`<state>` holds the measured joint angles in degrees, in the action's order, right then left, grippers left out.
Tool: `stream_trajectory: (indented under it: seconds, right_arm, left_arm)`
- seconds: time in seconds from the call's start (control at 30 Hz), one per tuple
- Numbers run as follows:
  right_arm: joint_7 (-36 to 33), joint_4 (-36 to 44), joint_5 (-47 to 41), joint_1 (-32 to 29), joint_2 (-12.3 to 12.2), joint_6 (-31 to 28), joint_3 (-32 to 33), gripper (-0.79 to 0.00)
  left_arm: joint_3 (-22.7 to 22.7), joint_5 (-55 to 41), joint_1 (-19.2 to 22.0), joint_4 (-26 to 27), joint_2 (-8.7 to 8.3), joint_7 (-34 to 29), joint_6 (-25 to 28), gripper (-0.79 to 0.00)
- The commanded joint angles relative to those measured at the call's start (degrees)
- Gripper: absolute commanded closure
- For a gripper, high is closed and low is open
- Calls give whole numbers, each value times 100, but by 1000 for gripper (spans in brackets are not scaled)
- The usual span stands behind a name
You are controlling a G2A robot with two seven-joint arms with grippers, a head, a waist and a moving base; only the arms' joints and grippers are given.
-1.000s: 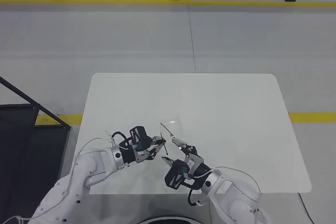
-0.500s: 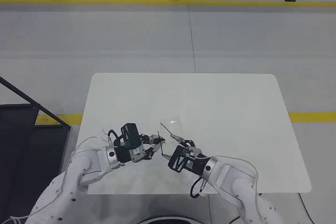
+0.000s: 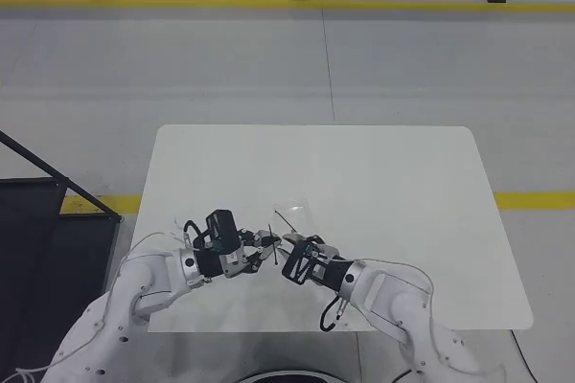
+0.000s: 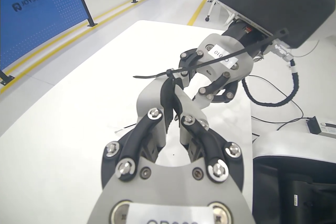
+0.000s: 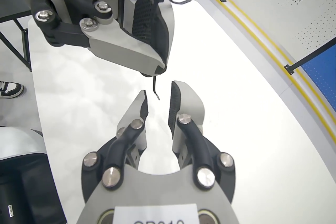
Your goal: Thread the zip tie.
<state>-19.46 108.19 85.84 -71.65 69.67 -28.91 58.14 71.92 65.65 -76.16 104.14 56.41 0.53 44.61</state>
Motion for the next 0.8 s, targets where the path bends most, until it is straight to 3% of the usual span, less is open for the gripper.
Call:
stream_trajectory:
  seconds: [0.0,0.13,0.17,0.2,0.43,0.5,0.53,0.57,0.77]
  right_arm:
    - [14,17,7,-12,-2,6,6,-172]
    - [40,42,22,-37,-9,-1,22,-157]
    - [45,46,33,-40,-10,-9,24,-15]
    - [49,48,36,-44,-12,-11,26,0]
    - [65,69,70,-64,-19,-17,36,0]
    - [66,76,72,-71,-20,-19,39,0]
    - [57,78,78,-75,-21,-11,42,0]
    - [48,85,85,-78,-22,-2,44,0]
    - [37,111,52,-107,-24,59,77,0]
  left_arm:
    - [-7,5,6,-2,3,-12,-1,0]
    - [-31,-4,24,-14,11,-37,-3,0]
    - [-34,-9,28,-20,13,-44,-13,0]
    - [-39,-8,33,-23,15,-53,-16,0]
    - [-58,-191,60,-100,30,-116,-34,0]
    - [-49,-326,76,-148,34,-138,-15,-351]
    - [-51,-411,84,-181,34,-177,24,-665]
    - [-43,-488,102,-203,34,-215,44,-785]
    - [-10,-846,116,-280,29,-390,210,-785]
